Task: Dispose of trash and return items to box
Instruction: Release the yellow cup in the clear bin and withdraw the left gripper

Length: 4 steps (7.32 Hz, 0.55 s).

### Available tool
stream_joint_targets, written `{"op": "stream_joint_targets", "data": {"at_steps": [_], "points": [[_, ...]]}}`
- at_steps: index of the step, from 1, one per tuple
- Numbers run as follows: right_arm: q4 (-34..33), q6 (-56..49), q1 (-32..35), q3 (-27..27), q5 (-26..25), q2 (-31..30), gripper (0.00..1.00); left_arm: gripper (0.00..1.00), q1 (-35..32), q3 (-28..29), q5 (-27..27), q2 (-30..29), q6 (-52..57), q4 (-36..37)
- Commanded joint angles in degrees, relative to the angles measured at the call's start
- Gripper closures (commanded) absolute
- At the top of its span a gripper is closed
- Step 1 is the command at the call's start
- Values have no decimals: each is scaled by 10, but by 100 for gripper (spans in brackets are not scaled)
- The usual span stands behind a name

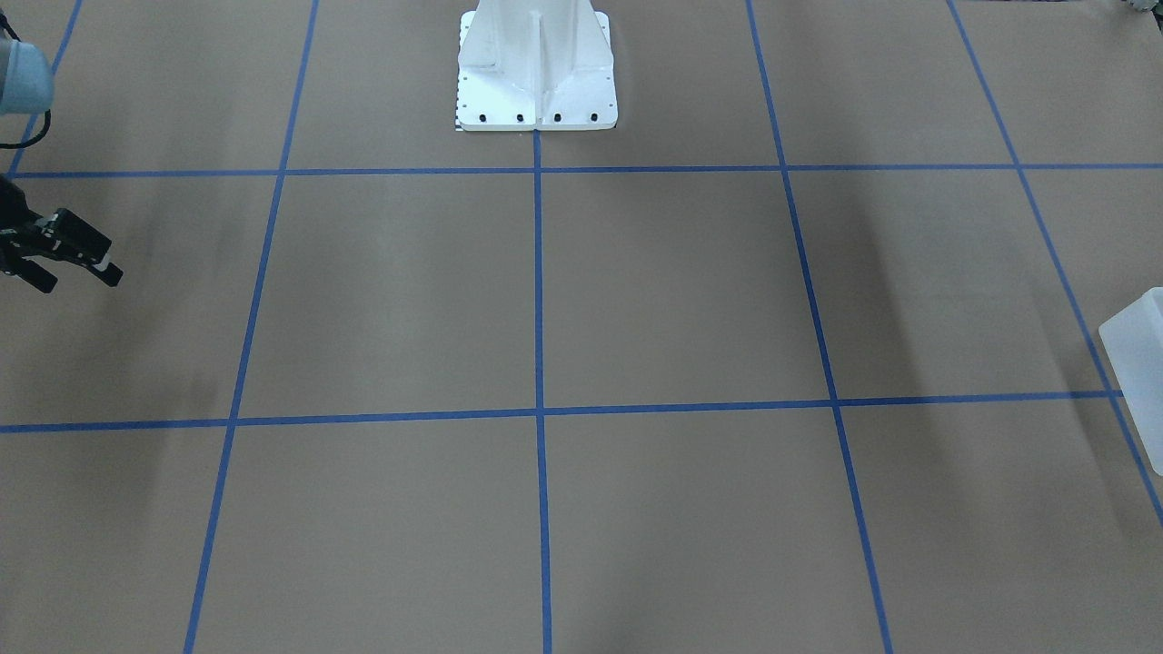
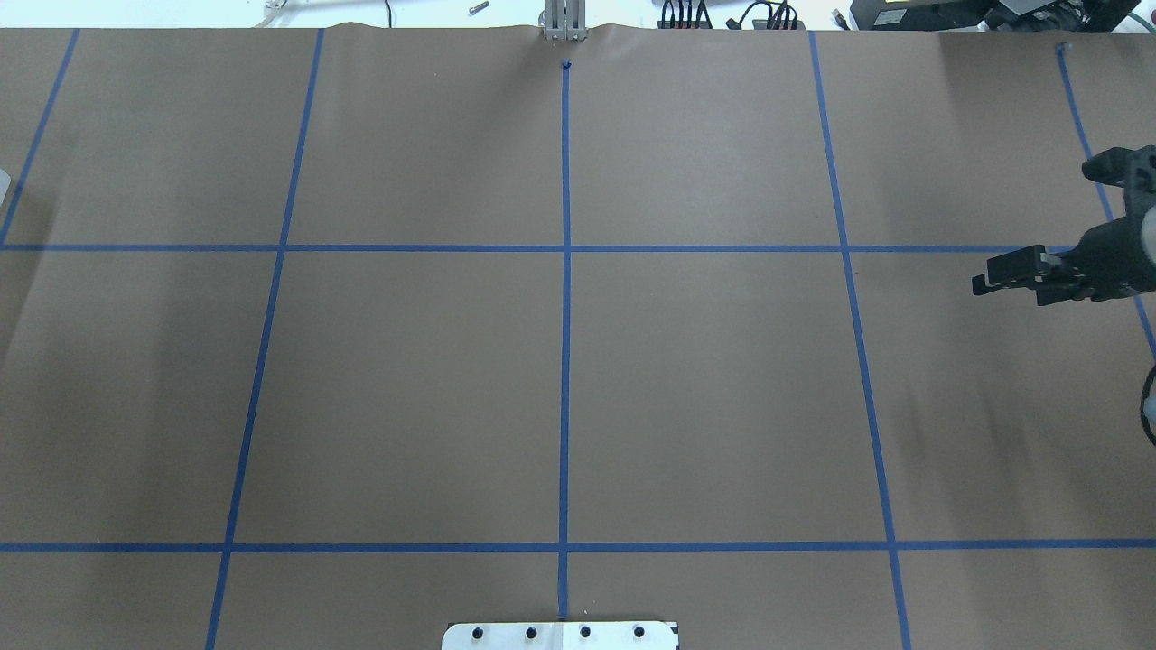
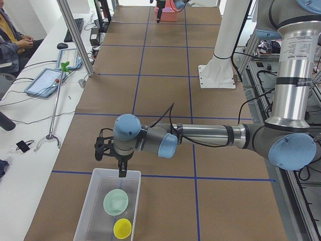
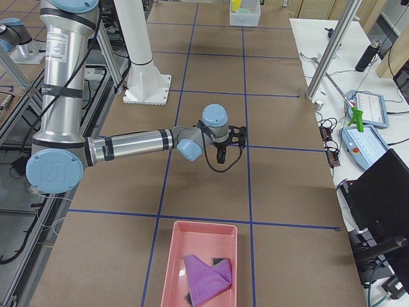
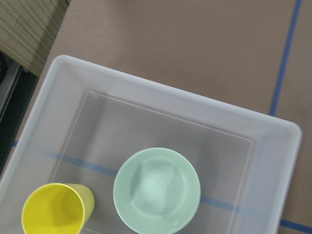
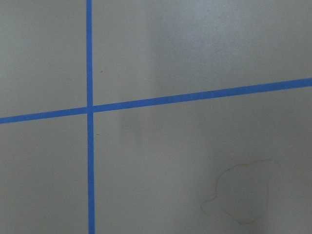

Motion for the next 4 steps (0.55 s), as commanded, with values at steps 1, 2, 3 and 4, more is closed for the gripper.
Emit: {"op": "stream_joint_targets", "data": {"at_steps": [1,2,3,4], "points": [[-6,-144,101,-5,56,-56,0,2,60,-105,1,43,-17,7],[-36,-218,132,-10,57,-67,0,2,87,-114,24,39,-57,7],[-100,-275,145,-1,59,-63,0,2,99,-120,32,39,-63,11],[-174,-325,158,11,59,-44,0,2,110,-131,33,36,-63,41]]}}
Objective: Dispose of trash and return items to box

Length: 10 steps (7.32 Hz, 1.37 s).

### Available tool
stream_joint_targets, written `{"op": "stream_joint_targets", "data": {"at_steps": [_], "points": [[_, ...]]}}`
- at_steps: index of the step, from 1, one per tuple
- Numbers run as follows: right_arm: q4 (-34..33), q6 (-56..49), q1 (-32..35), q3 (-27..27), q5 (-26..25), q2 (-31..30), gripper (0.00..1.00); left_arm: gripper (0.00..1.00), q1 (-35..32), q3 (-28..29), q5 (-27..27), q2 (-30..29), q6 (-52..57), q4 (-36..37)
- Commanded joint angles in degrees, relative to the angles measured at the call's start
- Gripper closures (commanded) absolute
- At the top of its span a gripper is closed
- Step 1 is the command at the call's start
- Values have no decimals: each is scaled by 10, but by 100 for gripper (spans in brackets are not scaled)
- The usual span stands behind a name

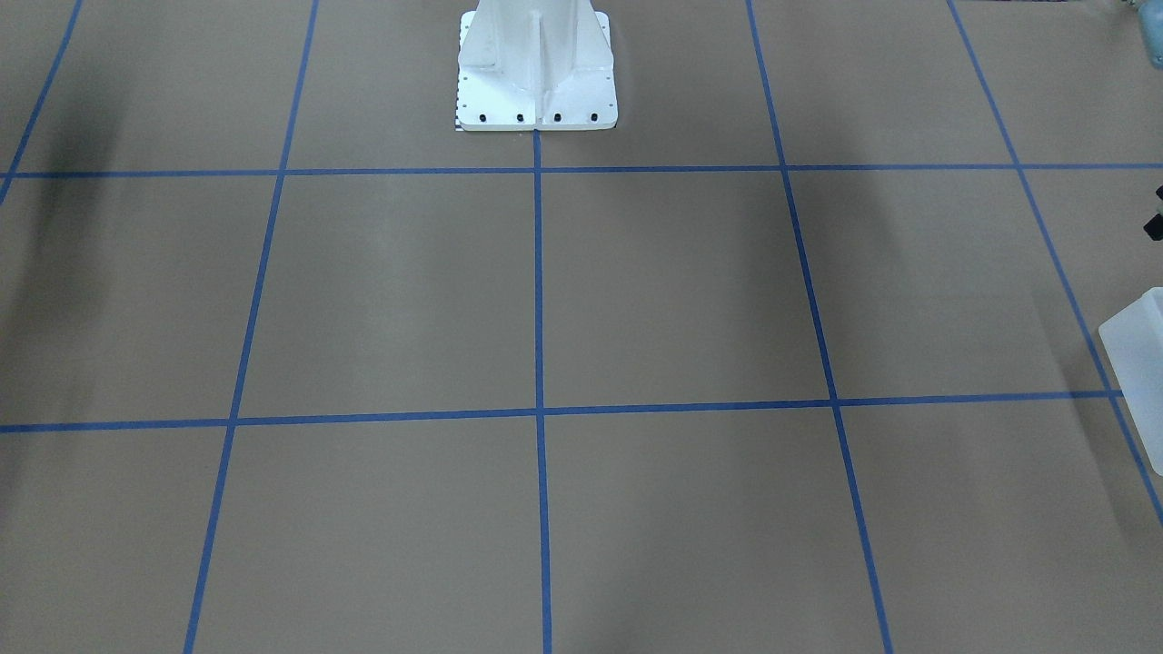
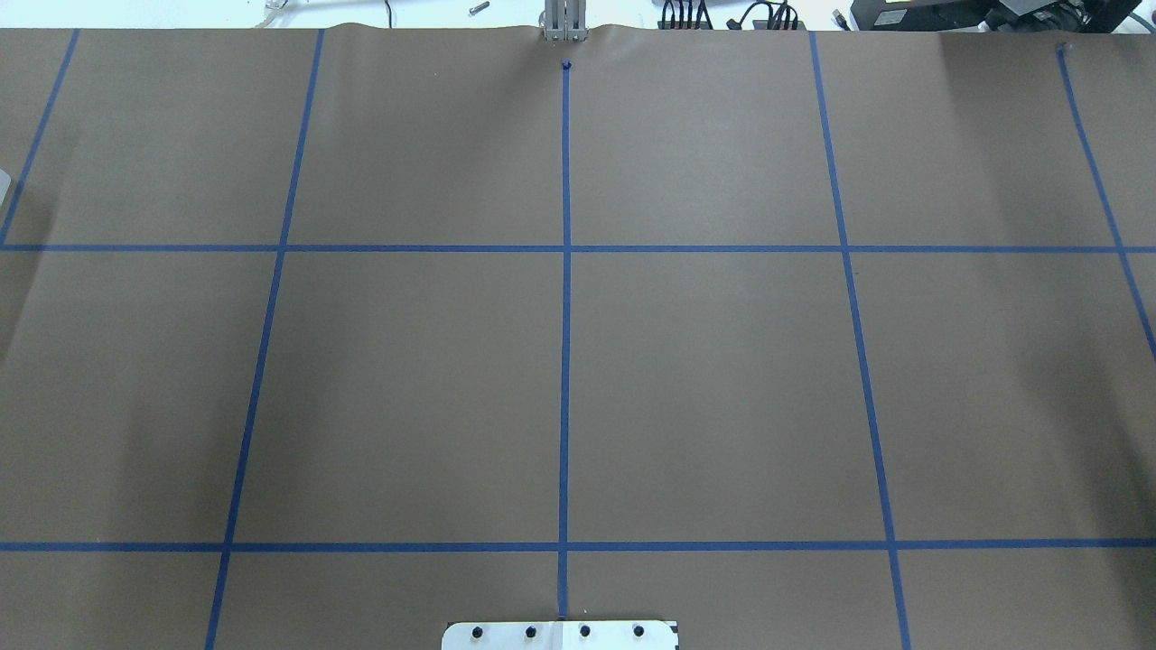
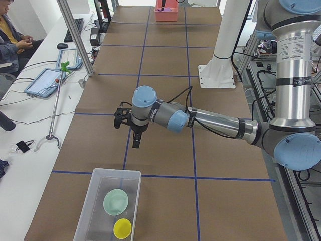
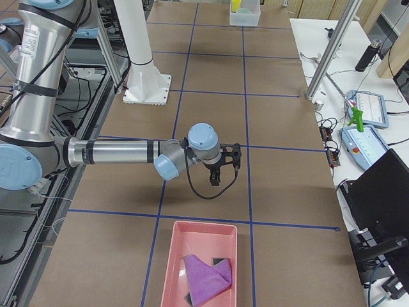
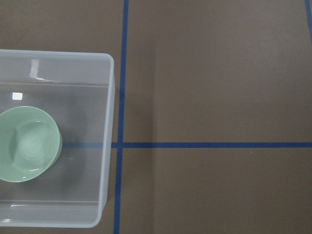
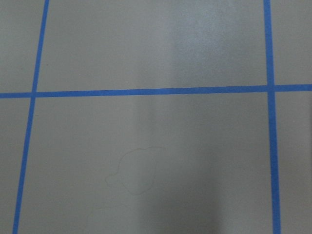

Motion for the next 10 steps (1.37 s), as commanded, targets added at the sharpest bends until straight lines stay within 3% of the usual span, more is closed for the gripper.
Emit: {"op": "stream_joint_targets", "data": {"at_steps": [1,3,4,6,10], "points": [[-176,-139,35,15,-7,47,0,2,25,-18,9,-6,-4,38],[-348,-304,71,19,-58,105,0,2,28,-18,16,-7,5,39],[-401,-361,83,19,-81,127,0,2,36,-14,16,-6,44,40],[-424,-376,89,21,-86,139,0,2,35,-10,16,6,87,41],[-423,-374,92,29,-45,136,0,2,12,-1,7,48,88,36]]}}
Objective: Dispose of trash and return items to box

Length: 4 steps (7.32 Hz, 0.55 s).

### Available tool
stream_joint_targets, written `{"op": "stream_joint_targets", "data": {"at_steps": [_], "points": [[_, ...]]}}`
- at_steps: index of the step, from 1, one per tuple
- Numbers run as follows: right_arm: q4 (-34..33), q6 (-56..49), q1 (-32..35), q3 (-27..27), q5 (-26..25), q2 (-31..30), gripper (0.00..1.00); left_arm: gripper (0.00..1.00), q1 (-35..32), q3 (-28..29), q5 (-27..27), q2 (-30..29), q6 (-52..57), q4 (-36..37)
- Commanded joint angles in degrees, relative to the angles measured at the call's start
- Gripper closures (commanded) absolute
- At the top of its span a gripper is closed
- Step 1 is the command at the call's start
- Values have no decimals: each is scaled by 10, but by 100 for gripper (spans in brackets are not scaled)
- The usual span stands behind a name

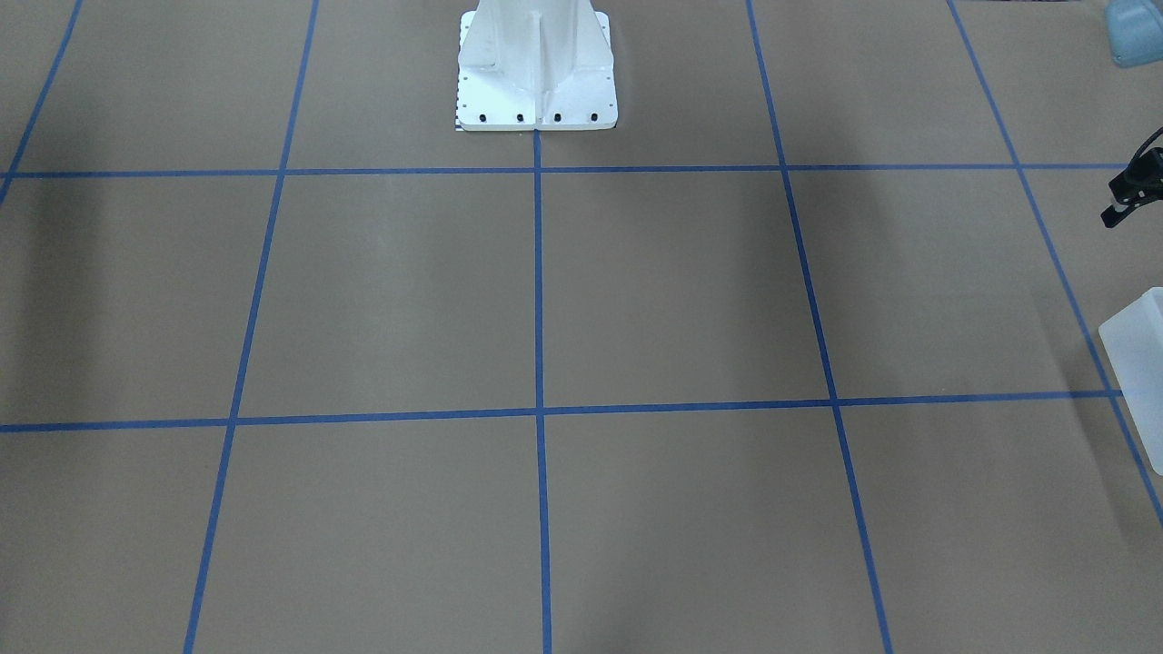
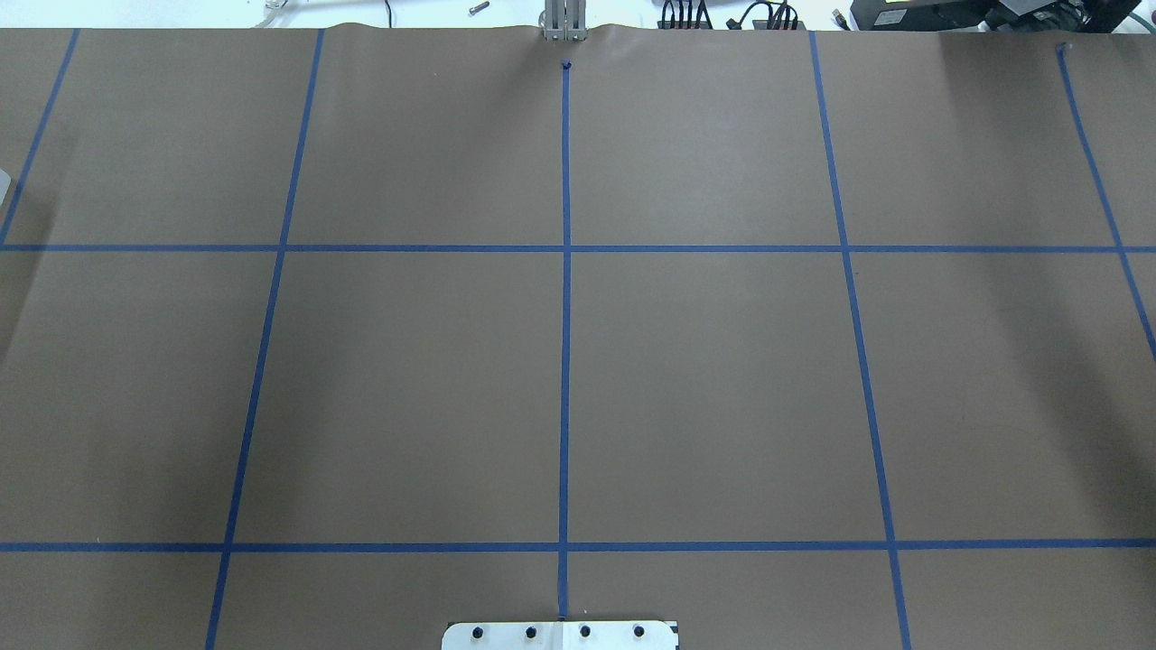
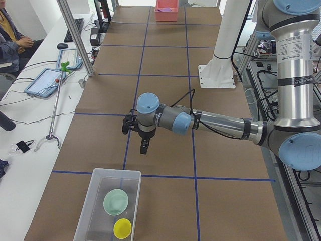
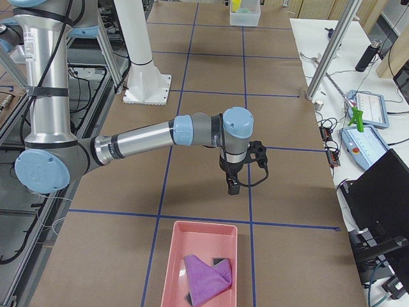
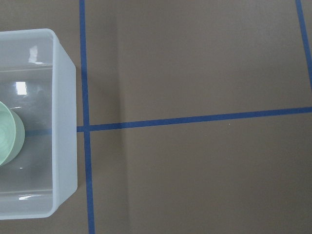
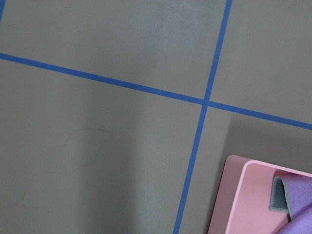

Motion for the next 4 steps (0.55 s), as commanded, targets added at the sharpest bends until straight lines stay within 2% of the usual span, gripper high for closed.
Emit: {"op": "stream_joint_targets", "data": {"at_steps": [1,2,4], "points": [[-2,1,1,11,19,-1,0,2,-7,7,6,-3,11,-10],[-1,0,1,18,27,-8,0,2,-7,10,7,-5,68,-10],[5,-2,1,38,27,-35,0,2,-7,10,5,-2,69,-10]]}}
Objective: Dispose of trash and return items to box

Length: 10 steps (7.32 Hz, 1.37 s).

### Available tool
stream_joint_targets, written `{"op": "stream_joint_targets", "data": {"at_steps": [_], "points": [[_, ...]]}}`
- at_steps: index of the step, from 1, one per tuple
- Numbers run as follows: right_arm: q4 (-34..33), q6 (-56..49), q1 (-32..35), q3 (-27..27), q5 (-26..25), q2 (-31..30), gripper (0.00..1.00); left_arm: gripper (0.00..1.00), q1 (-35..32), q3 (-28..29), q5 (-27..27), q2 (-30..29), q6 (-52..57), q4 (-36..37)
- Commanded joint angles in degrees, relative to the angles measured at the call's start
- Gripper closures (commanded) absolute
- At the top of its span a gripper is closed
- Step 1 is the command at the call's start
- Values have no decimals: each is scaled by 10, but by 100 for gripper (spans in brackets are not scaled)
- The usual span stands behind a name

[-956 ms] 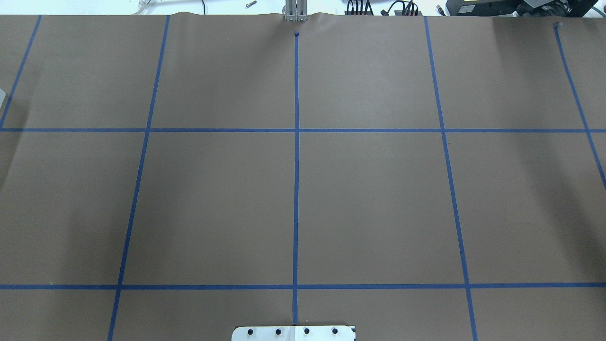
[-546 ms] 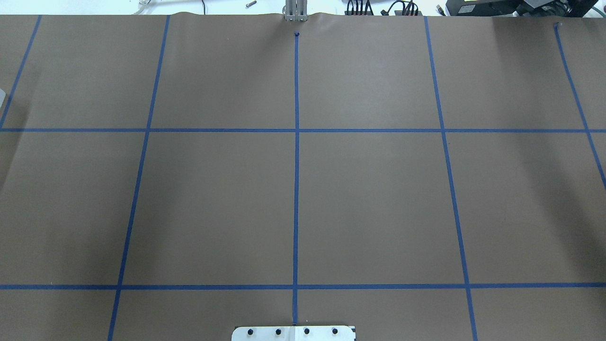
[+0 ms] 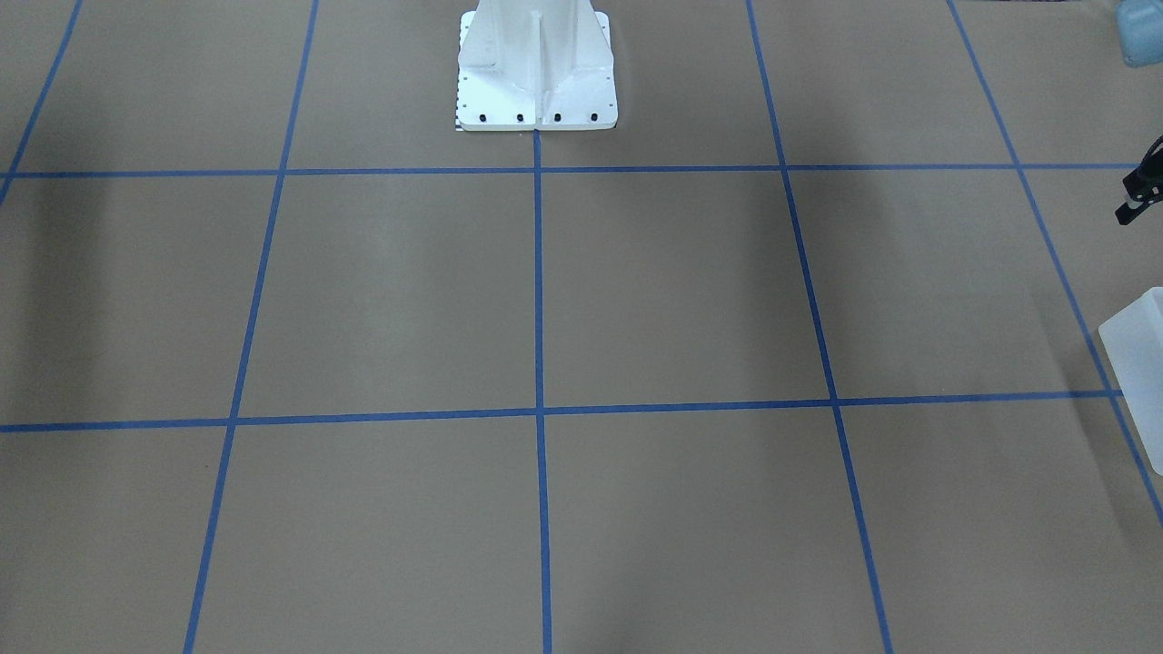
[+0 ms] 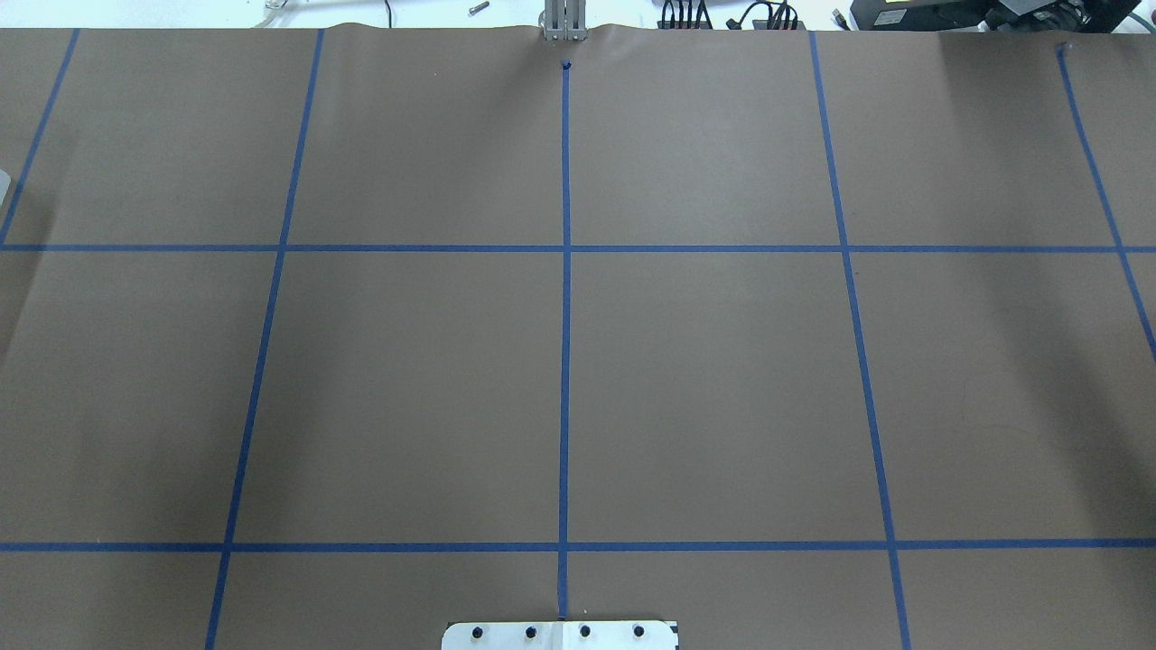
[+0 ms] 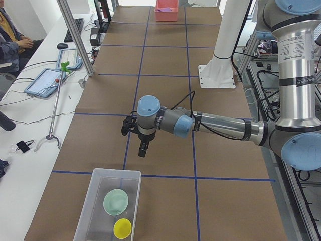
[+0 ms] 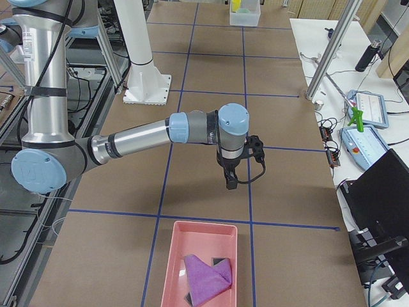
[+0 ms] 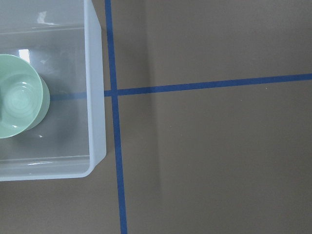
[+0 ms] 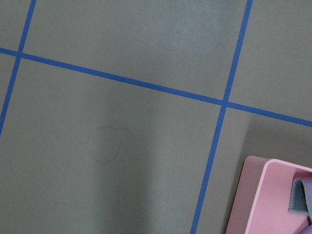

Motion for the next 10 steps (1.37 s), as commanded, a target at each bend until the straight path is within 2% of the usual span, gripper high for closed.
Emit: {"op": "stream_joint_targets", "data": {"at_steps": [1,3,5,6,7,8,10], "points": [[2,0,0,16,2,-15,0,2,1,9,-5,1,6,-1],[3,-1,-3,16,2,-25,0,2,-1,20,-4,0,6,0],[2,-2,-4,16,0,-25,0,2,-2,7,-10,0,0,3],[2,-2,-6,17,0,-25,0,2,-22,-12,-47,0,-16,27],[2,-2,-8,17,0,-26,0,2,-69,-28,-58,-4,-9,78],[2,-2,-12,17,-1,-26,0,2,-76,-41,-55,-12,28,120],[3,-2,-12,14,0,-28,0,2,-79,-43,-24,-13,72,126]]}}
